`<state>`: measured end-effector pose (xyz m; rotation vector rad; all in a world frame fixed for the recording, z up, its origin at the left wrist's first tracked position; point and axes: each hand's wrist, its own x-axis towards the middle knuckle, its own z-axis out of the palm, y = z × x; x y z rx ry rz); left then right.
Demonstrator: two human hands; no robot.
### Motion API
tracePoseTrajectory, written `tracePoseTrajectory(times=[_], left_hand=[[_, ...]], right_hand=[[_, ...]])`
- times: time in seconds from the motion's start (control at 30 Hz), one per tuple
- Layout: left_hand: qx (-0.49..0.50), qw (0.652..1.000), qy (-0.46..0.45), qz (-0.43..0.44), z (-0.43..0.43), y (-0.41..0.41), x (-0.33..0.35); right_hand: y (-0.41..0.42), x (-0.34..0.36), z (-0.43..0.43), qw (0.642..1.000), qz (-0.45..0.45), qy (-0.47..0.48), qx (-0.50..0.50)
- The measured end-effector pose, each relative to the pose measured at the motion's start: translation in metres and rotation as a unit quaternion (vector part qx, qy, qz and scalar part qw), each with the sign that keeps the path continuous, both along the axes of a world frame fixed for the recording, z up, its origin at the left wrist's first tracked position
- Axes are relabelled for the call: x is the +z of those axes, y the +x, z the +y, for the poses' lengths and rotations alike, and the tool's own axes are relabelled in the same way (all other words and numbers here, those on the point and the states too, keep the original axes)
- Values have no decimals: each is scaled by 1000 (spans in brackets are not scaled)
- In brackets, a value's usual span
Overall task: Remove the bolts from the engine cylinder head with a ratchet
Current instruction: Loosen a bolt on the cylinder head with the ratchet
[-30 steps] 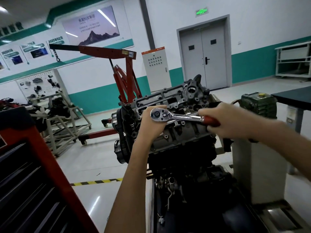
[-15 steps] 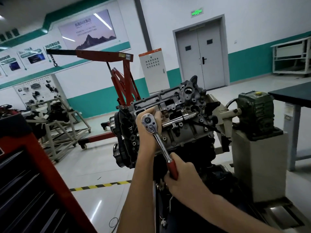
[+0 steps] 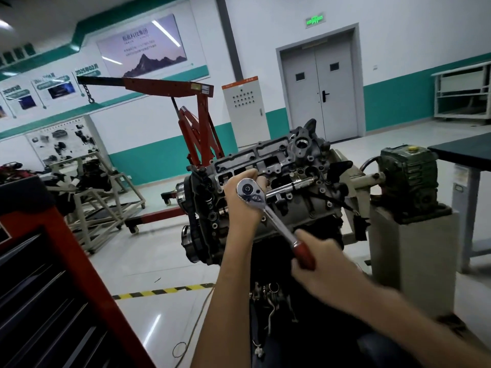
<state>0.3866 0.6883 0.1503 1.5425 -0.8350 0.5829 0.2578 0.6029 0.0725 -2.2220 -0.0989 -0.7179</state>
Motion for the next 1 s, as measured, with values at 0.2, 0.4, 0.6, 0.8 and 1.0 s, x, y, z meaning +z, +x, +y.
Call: tracePoseTrajectory(times=[0.2,0.4,0.6,0.8,1.0], left_hand=[[1,998,-43,50,-4,-7,-1],[-23,998,55,-13,13,1,6],[-12,1000,8,-6,2,-3,0],[-51,997,-30,41,-14,-8,2],[-27,998,-16,50,1,-1,-5]], right_hand=[[17,-26,63,987,-16,156,21],[2,49,-56,981,55,-177,53],[4,60,-76,953,24,-298,-44],[6,-25,44,987,-29,156,-9],[5,-10,15,998,3,52,37]])
